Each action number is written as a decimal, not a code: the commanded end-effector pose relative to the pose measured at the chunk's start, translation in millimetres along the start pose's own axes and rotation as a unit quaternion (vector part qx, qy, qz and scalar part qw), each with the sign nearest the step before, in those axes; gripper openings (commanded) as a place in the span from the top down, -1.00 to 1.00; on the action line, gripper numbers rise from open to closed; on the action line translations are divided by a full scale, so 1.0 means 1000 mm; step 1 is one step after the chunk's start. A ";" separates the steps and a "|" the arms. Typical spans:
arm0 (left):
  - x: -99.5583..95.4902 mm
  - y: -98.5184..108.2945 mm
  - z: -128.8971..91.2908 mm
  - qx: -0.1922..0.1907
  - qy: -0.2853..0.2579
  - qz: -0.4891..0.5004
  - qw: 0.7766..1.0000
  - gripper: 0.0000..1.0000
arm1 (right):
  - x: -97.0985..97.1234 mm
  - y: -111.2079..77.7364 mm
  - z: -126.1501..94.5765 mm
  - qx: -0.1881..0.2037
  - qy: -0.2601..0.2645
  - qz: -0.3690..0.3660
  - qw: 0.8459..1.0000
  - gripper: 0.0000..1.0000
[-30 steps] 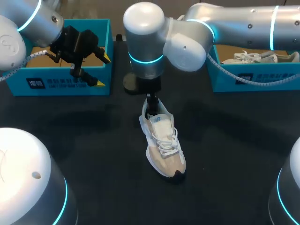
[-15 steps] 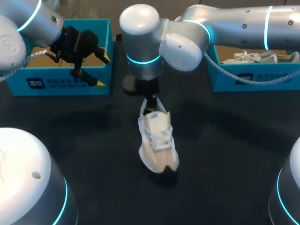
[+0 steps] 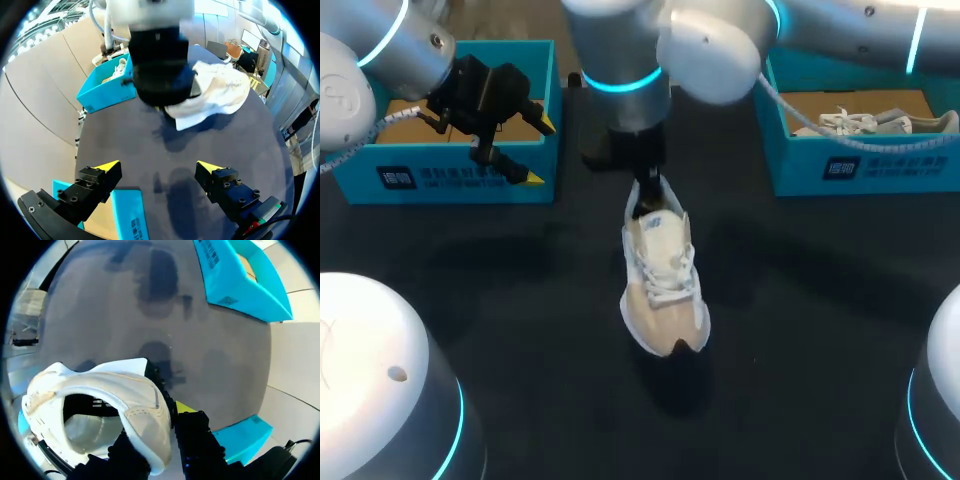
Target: Take the shoe out of the shoebox, open the shoe tongue, remove and reinsert the insole, then place the shoe into the shoebox
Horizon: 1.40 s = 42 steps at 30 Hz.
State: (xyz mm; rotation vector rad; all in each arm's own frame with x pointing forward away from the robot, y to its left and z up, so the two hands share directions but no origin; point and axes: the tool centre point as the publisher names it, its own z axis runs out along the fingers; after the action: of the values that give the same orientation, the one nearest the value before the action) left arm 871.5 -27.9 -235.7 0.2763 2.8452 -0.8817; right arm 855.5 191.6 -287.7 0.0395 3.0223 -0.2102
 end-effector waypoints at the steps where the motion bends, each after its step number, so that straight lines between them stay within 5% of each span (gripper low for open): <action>1: 0.000 0.000 0.000 -0.001 0.000 0.000 1.000 -1.00 | 0.001 -0.012 -0.066 -0.003 -0.006 -0.009 1.000 1.00; 8: 0.000 0.000 0.000 -0.001 0.000 0.000 1.000 -1.00 | -0.005 -0.030 -0.121 -0.019 -0.040 -0.019 0.999 1.00; 19: 0.000 0.000 0.000 -0.001 0.000 0.000 1.000 -1.00 | -0.015 -0.051 -0.167 0.000 -0.058 -0.033 0.998 1.00; 28: 0.000 0.000 0.000 -0.001 0.000 0.000 1.000 -1.00 | -0.022 -0.061 -0.186 -0.008 -0.073 -0.006 0.997 1.00; 42: 0.000 0.000 0.000 -0.001 0.000 0.000 1.000 -1.00 | -0.022 -0.061 -0.186 -0.008 -0.073 -0.006 0.997 1.00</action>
State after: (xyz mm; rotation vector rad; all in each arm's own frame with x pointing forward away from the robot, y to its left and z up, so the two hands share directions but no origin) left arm 871.5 -28.0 -235.7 0.2764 2.8452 -0.8817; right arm 855.1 158.8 -94.3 0.0077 2.8773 -0.1885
